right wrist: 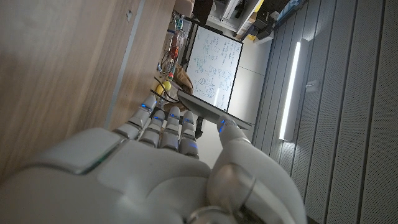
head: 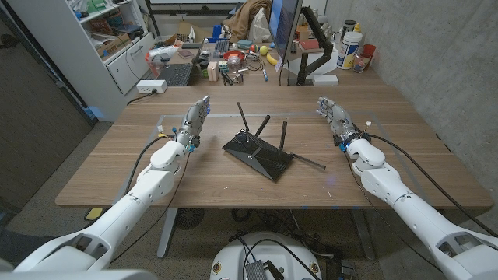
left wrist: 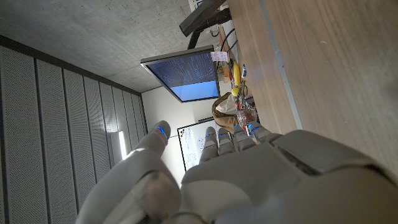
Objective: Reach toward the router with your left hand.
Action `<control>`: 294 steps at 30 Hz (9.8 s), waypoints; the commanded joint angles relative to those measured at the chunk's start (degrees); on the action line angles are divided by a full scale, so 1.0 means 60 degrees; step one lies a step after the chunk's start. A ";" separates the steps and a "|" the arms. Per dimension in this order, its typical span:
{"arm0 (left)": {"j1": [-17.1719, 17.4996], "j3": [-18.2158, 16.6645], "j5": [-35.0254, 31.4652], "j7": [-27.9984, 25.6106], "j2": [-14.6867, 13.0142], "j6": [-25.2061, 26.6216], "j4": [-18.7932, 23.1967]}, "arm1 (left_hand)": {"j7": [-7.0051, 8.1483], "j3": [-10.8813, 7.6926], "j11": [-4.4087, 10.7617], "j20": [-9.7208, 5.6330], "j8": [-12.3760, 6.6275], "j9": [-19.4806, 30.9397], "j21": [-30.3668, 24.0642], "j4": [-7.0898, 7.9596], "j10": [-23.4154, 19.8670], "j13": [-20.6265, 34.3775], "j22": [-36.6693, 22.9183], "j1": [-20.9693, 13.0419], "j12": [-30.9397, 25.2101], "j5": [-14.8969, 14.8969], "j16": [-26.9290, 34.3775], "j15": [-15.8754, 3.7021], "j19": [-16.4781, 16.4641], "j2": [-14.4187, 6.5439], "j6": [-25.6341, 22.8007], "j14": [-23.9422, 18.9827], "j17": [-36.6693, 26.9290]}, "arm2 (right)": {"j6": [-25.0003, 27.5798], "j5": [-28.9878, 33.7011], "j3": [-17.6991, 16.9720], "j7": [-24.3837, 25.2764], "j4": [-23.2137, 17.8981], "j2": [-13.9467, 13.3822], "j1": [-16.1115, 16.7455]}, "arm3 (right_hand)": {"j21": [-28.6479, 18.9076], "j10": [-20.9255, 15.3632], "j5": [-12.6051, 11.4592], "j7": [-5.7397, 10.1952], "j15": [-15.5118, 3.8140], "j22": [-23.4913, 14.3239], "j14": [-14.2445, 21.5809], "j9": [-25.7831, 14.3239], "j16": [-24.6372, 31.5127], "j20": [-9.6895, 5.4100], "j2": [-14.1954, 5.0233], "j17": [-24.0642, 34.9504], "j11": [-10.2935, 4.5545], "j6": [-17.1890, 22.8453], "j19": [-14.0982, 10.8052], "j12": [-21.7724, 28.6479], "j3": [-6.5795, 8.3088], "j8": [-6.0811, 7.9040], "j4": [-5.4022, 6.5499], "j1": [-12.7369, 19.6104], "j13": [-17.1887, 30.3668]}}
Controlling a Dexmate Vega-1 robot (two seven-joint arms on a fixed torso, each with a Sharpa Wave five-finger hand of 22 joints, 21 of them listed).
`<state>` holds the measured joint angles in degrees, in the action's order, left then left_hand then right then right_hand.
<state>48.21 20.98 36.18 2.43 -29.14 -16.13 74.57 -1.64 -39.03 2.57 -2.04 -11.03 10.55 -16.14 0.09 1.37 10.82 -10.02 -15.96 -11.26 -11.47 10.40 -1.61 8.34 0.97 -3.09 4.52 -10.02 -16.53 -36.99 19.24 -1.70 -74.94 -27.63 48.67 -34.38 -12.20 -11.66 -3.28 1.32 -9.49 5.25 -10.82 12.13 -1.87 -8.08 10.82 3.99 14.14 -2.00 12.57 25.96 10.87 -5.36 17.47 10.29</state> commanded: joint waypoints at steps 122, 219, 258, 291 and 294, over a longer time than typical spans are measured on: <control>0.2045 -0.1863 -0.4845 -0.0667 -0.0409 -0.0285 0.4060 | 0.0208 0.0092 0.0145 0.0267 -0.0138 0.0037 0.0286 -0.0187 -0.0417 0.0022 -0.0046 -0.0290 -0.0128 -0.0062 0.0089 -0.0136 -0.0185 -0.0061 -0.0558 -0.0373 -0.0040 | 0.0476 0.2674 -0.2609 -0.1910 0.0537 0.2323 -0.0068 | 0.0449 -0.0176 -0.0043 0.0133 0.0014 -0.0057 0.0186 -0.0012 -0.0076 -0.0197 0.0038 0.0014 -0.0027 0.0071 -0.0286 -0.0032 0.0060 0.0044 0.0011 0.0017 0.0032; 0.2549 -0.1308 -0.7246 -0.0118 -0.1854 0.0934 0.5748 | 0.0272 0.0152 0.0221 0.0388 -0.0131 0.0047 0.0491 -0.0309 -0.0627 0.0029 -0.0057 -0.0428 -0.0126 -0.0080 0.0070 -0.0175 -0.0294 -0.0103 -0.0821 -0.0493 -0.0050 | 0.0028 0.2968 -0.2546 -0.2455 0.1289 0.2278 -0.0740 | 0.0874 -0.0206 -0.0030 0.0159 -0.0017 -0.0070 0.0218 -0.0014 -0.0128 -0.0175 0.0053 0.0006 -0.0045 0.0060 -0.0435 -0.0069 0.0043 0.0038 -0.0004 -0.0012 0.0036; 0.2380 -0.0854 -0.7990 0.0228 -0.2251 0.1541 0.6148 | 0.0301 0.0162 0.0254 0.0456 -0.0129 0.0050 0.0550 -0.0335 -0.0699 0.0032 -0.0063 -0.0472 -0.0126 -0.0084 0.0063 -0.0194 -0.0329 -0.0148 -0.0899 -0.0515 -0.0052 | -0.0118 0.2853 -0.2659 -0.2570 0.1497 0.2260 -0.0816 | 0.1025 -0.0213 -0.0028 0.0157 -0.0019 -0.0074 0.0240 -0.0014 -0.0131 -0.0171 0.0043 0.0005 -0.0055 0.0053 -0.0488 -0.0077 0.0037 0.0037 -0.0008 -0.0017 0.0037; 0.2182 -0.0335 -0.8285 0.0496 -0.2307 0.2057 0.6161 | 0.0320 0.0174 0.0254 0.0456 -0.0130 0.0053 0.0601 -0.0354 -0.0709 0.0035 -0.0067 -0.0503 -0.0110 -0.0079 0.0048 -0.0196 -0.0326 -0.0183 -0.0979 -0.0495 -0.0053 | -0.0259 0.2838 -0.2765 -0.2611 0.1609 0.2228 -0.0886 | 0.1154 -0.0224 -0.0028 0.0163 -0.0020 -0.0078 0.0240 -0.0014 -0.0143 -0.0169 0.0045 0.0002 -0.0048 0.0054 -0.0538 -0.0080 0.0038 0.0040 -0.0010 -0.0025 0.0037; 0.2166 -0.0302 -0.8291 0.0539 -0.2329 0.2113 0.6168 | 0.0318 0.0175 0.0264 0.0455 -0.0135 0.0053 0.0604 -0.0356 -0.0720 0.0035 -0.0068 -0.0507 -0.0112 -0.0079 0.0050 -0.0202 -0.0332 -0.0187 -0.1000 -0.0500 -0.0053 | -0.0285 0.2834 -0.2775 -0.2609 0.1601 0.2222 -0.0894 | 0.1163 -0.0216 -0.0028 0.0165 -0.0021 -0.0078 0.0240 -0.0014 -0.0144 -0.0174 0.0044 0.0001 -0.0050 0.0062 -0.0545 -0.0084 0.0038 0.0043 -0.0012 -0.0023 0.0037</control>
<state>61.69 18.18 -13.14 4.93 -42.74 -4.56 111.71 0.31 -37.67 3.88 0.43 -11.47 10.81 -12.70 -1.75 -2.43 10.79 -10.25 -18.52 -11.86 -11.80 10.62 -1.77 6.05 -0.09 -8.30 1.72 -10.27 -17.92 -19.96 2.76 -17.39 -65.26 -14.18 43.41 -27.49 -13.10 -11.66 -2.66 1.22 -9.72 6.15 -10.77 11.47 -2.06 -8.08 10.68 3.68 14.13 -4.46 12.19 25.95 10.87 -5.36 17.46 10.24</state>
